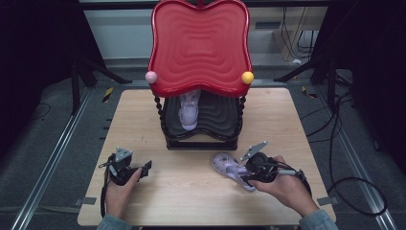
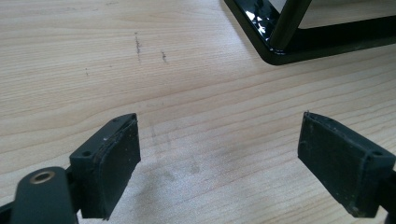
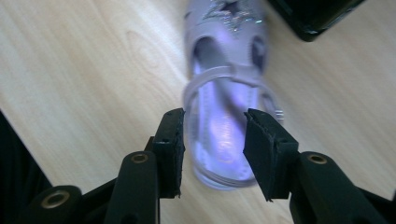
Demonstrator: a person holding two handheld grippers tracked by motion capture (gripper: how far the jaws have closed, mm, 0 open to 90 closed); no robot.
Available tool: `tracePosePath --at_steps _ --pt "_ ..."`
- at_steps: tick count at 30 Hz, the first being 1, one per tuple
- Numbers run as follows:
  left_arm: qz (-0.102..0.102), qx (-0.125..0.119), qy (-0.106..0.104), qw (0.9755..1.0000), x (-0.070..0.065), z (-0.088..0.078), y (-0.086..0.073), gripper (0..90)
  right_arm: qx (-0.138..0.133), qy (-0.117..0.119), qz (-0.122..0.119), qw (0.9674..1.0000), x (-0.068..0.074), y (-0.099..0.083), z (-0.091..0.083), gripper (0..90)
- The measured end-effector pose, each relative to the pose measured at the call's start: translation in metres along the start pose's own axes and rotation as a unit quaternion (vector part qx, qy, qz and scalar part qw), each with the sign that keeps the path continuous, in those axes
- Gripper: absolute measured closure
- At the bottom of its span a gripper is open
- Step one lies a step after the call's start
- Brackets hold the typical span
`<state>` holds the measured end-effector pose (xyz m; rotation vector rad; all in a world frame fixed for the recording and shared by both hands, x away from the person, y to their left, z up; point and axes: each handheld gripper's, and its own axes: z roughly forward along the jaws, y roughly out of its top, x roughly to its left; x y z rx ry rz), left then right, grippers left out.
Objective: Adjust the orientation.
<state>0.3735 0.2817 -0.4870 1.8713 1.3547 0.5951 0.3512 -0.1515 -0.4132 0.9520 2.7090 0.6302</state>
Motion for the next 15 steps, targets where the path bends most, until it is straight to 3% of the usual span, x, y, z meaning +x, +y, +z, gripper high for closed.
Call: tracePosePath --at_steps 6,15 --pt "0.006 0.004 0.000 1.0000 0.000 0.001 0.000 11.7 0.028 0.010 -0.009 0.9995 0.009 0.002 0.023 64.5" --pt "0.010 0.005 0.003 0.9999 -0.001 0.001 0.000 11.7 0.063 0.019 -0.012 0.9977 0.006 0.003 0.044 75.7"
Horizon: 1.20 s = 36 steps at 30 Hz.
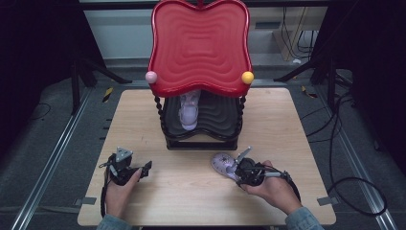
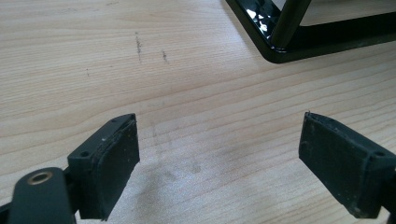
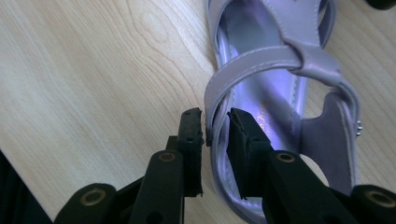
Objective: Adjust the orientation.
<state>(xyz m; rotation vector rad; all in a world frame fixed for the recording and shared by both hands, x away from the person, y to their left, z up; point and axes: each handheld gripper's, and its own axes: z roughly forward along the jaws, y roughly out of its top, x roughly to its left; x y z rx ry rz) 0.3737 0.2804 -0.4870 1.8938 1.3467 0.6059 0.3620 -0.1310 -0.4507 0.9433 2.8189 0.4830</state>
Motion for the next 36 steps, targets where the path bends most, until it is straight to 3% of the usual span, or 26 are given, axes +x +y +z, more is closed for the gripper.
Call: tracePosePath --at_steps 8,17,25,28,30,31,36 --pt "0.000 0.002 0.000 1.0000 -0.001 0.001 0.000 11.7 0.022 -0.001 -0.004 0.9998 0.000 0.004 0.007 79.9" --pt "0.000 0.001 0.001 1.0000 0.000 0.001 0.000 11.3 0.023 0.002 -0.012 0.9997 -0.001 0.007 0.005 86.2" --pt "0.006 0.005 0.000 1.0000 0.002 0.003 -0.001 6.7 -0.029 0.024 0.008 0.9993 -0.004 0.002 -0.009 86.5" --pt "0.008 0.001 -0.003 1.0000 0.001 0.002 -0.002 5.6 -0.061 0.040 0.014 0.9973 -0.004 0.000 -0.017 86.6" --pt "0.008 0.001 -0.003 1.0000 0.001 0.002 -0.002 5.2 -0.067 0.042 0.015 0.9968 -0.004 -0.001 -0.019 86.6" --pt "0.010 0.003 0.000 0.9999 0.001 0.003 -0.003 4.6 -0.084 0.052 0.021 0.9949 -0.004 -0.001 -0.023 86.6" --pt "0.009 0.009 0.013 0.9998 0.004 0.004 -0.004 4.7 -0.113 0.061 0.029 0.9913 -0.005 -0.002 -0.030 86.6"
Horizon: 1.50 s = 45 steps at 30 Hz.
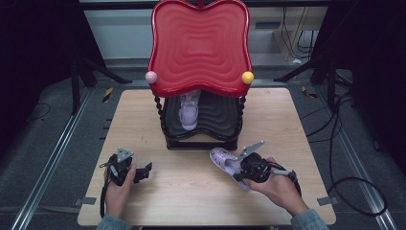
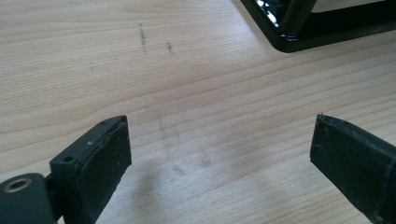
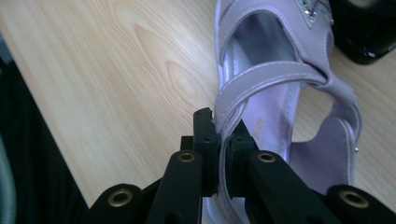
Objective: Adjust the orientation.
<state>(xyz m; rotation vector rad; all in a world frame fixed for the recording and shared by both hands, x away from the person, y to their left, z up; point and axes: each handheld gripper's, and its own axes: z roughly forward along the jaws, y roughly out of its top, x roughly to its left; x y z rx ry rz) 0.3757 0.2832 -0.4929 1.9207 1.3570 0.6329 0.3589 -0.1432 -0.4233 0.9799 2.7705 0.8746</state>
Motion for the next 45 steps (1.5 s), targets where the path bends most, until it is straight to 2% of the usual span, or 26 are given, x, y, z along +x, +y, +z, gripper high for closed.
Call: tracePosePath --at_steps 3,5,10,17,23,27,29,30,35,40,45 --pt "0.000 0.001 0.004 1.0000 0.000 0.000 0.000 4.6 -0.014 0.008 0.001 0.9999 0.002 0.002 -0.003 86.6" --pt "0.005 0.000 0.016 0.9999 0.001 0.001 -0.001 4.6 -0.031 0.013 0.000 0.9994 0.005 0.005 -0.009 86.6" --pt "0.006 -0.005 0.026 0.9996 0.001 0.002 -0.002 4.7 -0.050 0.018 -0.002 0.9986 0.010 0.010 -0.015 86.6" --pt "0.003 -0.005 0.024 0.9997 0.002 0.002 -0.002 4.7 -0.071 0.023 0.000 0.9972 0.016 0.013 -0.023 86.6" --pt "0.004 -0.001 0.024 0.9997 0.002 0.002 -0.002 4.8 -0.098 0.033 0.004 0.9946 0.018 0.020 -0.032 86.6" --pt "0.007 -0.001 0.027 0.9996 0.002 0.001 -0.002 4.8 -0.126 0.030 0.009 0.9915 0.017 0.029 -0.039 86.6" --pt "0.007 -0.001 0.027 0.9996 0.003 0.001 -0.002 4.8 -0.131 0.031 0.009 0.9909 0.017 0.030 -0.040 86.6" --pt "0.007 0.001 0.027 0.9996 0.003 0.001 -0.002 4.9 -0.142 0.030 0.008 0.9894 0.017 0.034 -0.042 86.6" --pt "0.006 0.003 0.027 0.9996 0.003 0.001 -0.002 4.9 -0.158 0.032 0.016 0.9867 0.017 0.039 -0.046 86.6" --pt "0.006 0.004 0.028 0.9996 0.003 0.001 -0.002 4.9 -0.185 0.024 0.025 0.9821 0.017 0.047 -0.049 86.6" --pt "0.008 0.006 0.027 0.9996 0.003 0.002 -0.002 4.9 -0.198 0.019 0.032 0.9794 0.016 0.052 -0.052 86.5"
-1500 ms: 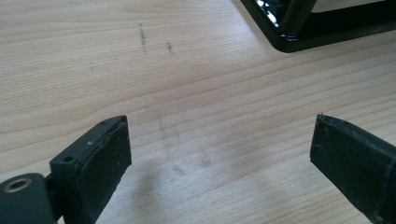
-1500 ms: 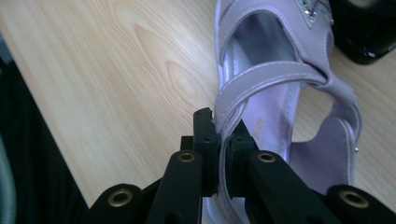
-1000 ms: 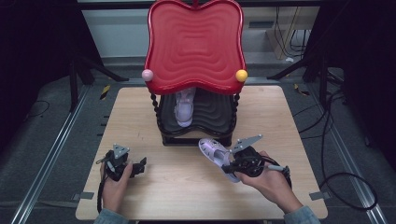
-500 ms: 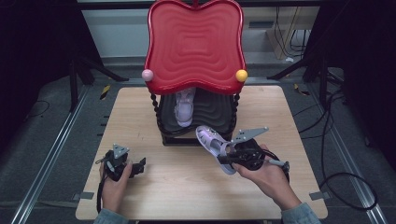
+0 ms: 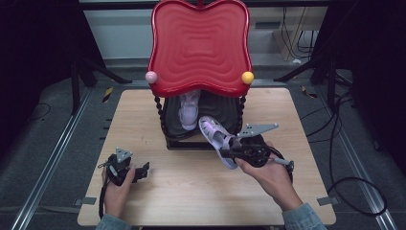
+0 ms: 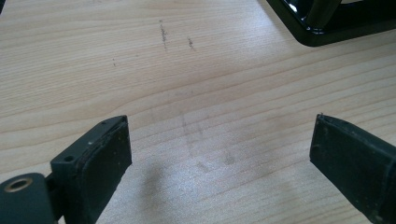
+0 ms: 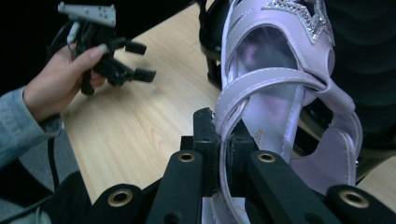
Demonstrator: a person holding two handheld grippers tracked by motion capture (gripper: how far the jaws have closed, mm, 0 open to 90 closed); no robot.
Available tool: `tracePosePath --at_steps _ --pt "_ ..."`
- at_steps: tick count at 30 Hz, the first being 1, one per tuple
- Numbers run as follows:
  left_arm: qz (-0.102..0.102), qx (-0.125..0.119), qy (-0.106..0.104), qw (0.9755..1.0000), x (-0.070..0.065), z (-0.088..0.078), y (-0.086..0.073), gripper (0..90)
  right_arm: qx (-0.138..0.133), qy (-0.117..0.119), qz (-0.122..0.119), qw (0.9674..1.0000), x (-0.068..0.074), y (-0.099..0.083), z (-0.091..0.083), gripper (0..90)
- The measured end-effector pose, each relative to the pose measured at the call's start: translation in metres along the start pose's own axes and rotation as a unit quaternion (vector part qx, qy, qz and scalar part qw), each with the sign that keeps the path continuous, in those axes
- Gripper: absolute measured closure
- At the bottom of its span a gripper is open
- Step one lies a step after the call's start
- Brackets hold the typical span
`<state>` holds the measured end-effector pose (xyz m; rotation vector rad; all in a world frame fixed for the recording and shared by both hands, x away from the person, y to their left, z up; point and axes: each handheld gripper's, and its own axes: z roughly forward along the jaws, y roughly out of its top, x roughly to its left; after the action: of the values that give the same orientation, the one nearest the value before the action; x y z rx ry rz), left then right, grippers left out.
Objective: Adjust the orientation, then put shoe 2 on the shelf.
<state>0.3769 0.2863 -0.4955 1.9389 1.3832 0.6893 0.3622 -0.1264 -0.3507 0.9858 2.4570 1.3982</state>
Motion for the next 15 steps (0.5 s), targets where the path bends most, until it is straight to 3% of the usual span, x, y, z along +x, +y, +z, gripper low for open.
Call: tracePosePath --at_steps 15 --pt "0.002 0.004 0.000 1.0000 0.001 0.000 0.000 4.9 -0.048 -0.034 0.017 0.9981 0.001 0.018 0.008 86.5"
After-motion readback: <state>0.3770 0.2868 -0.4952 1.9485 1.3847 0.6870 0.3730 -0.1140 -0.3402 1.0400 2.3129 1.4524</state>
